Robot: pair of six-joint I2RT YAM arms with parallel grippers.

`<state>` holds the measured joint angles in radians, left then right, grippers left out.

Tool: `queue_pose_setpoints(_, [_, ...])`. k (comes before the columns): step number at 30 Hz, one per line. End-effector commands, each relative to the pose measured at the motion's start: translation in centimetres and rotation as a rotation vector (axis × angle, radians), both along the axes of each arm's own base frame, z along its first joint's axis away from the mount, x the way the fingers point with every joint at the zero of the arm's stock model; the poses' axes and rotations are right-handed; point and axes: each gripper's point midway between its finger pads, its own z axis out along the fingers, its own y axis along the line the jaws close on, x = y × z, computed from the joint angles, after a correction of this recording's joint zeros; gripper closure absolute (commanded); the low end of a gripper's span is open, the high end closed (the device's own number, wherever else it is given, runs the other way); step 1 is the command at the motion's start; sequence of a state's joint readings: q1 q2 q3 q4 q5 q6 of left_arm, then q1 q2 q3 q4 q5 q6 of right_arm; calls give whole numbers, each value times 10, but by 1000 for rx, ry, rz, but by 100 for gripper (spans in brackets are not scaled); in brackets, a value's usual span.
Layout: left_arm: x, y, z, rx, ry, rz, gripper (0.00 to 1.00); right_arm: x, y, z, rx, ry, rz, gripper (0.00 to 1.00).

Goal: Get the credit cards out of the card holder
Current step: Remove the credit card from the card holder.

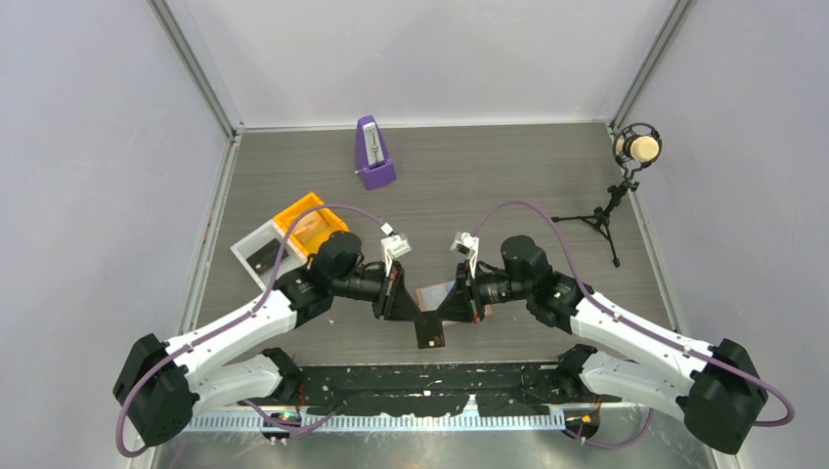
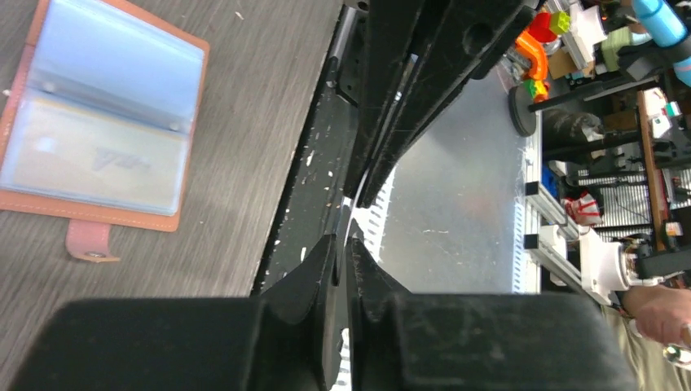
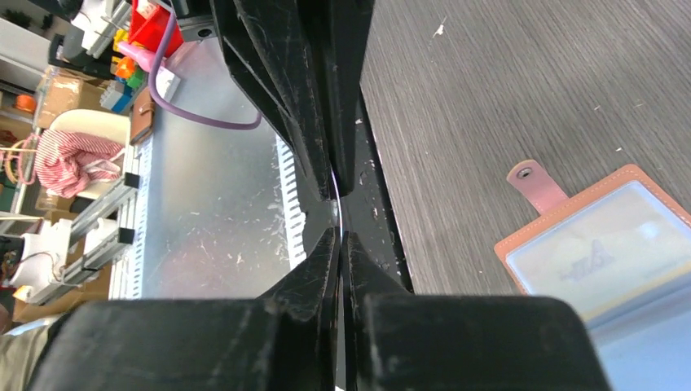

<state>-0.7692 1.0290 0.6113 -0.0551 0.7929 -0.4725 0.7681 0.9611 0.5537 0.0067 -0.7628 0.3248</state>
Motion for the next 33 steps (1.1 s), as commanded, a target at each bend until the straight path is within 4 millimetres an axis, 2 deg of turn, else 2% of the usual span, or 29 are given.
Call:
queue_pose_setpoints(1, [15,-2,18,-4,-34,54,79,10,7,29,113,-67,-33,95])
queue_pose_setpoints(4, [29,2,27,-14,-42,133,59,19,7,34,141,-40,-106,95])
queue_pose_setpoints(8, [52,12,47,-100,-46,291,50,42,5,43,183,-10,-268,95])
queue_pose_setpoints(9, [57,15,52,-123,-49,332,47,50,5,54,235,2,-327,95])
queue_pose_setpoints(10, [62,18,56,-141,-54,370,46,52,2,54,260,12,-362,95])
queue_pose_setpoints(11, [66,21,57,-151,-61,407,45,57,1,67,326,28,-398,95])
queue_pose_setpoints(19, [72,36,76,-297,-62,556,40,72,-18,91,489,69,-572,95])
queue_pose_setpoints(20, [73,36,78,-323,-59,566,40,72,-21,99,526,62,-581,95])
queue_pose_setpoints(21, [72,37,80,-347,-55,571,39,75,-25,97,545,90,-613,95])
queue_pose_setpoints(22, [72,37,83,-368,-50,575,39,77,-28,105,599,108,-633,95])
queue_pose_setpoints(23, [72,37,85,-387,-44,578,39,77,-31,99,607,126,-646,95])
queue_pose_setpoints(24, [72,37,87,-408,-36,581,39,78,-35,107,661,145,-661,95])
queue_pose_setpoints(25, [72,37,88,-429,-26,584,39,78,-37,100,668,162,-674,95])
queue_pose_setpoints(28, [74,34,90,-481,7,584,39,82,-46,100,727,201,-724,95])
queue_pose_setpoints(33, [72,18,89,-488,38,551,39,88,-63,86,794,269,-812,95])
